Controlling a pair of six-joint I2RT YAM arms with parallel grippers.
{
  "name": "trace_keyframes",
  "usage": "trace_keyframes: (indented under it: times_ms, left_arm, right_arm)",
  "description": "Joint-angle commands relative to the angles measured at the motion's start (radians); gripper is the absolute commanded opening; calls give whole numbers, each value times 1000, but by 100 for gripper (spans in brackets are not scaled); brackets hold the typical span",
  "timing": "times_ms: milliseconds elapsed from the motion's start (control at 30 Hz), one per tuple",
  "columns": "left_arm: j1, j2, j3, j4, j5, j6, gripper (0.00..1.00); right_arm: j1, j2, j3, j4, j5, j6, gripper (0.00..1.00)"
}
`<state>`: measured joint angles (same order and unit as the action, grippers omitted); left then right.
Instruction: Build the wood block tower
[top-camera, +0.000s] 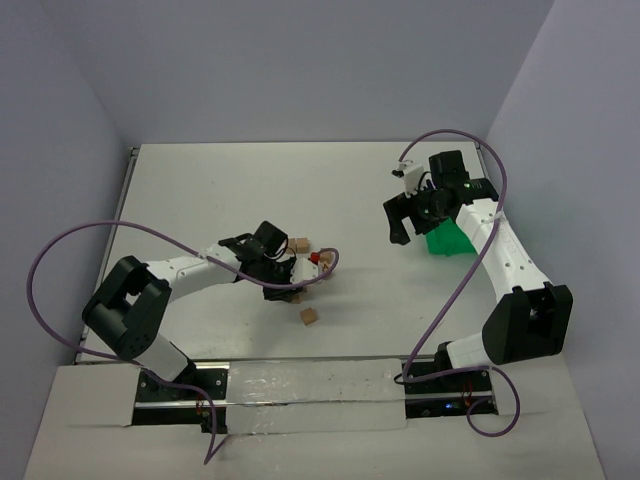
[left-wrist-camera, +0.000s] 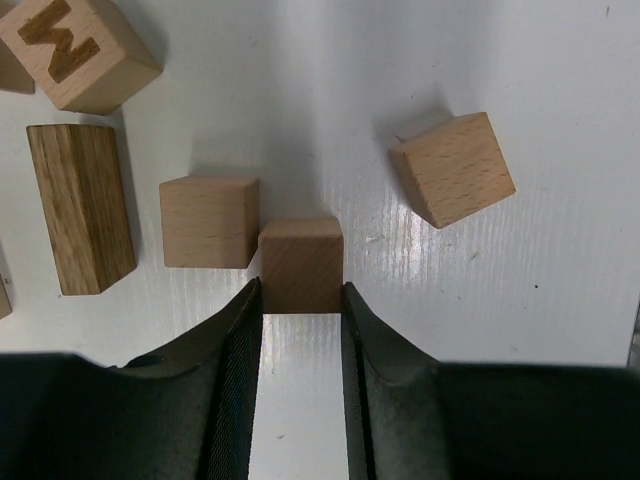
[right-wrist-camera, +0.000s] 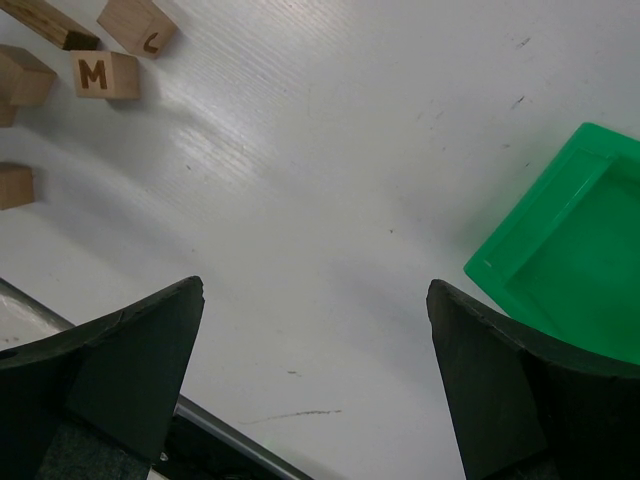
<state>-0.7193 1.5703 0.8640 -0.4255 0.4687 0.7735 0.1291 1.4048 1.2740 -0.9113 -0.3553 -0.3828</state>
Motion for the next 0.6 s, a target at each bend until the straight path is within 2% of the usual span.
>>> trace_keyframes:
  times_ms: [0,100,233,567]
  left_arm:
    - [-2,-37,-29,-4,11,32,14]
    - [0,-60,-56,-21,-5,48,8]
    - [26,-85,-73,-29,-19,63,6]
    - [98,-34,-15,-37,-19,125,11]
  right_arm:
    - [8,-23,30,-1,6,-2,100]
    - [8,-18,15,5,0,-2,99]
    - [8,-12,21,-3,-2,-5,99]
    - [8,-11,8,9,2,-11,100]
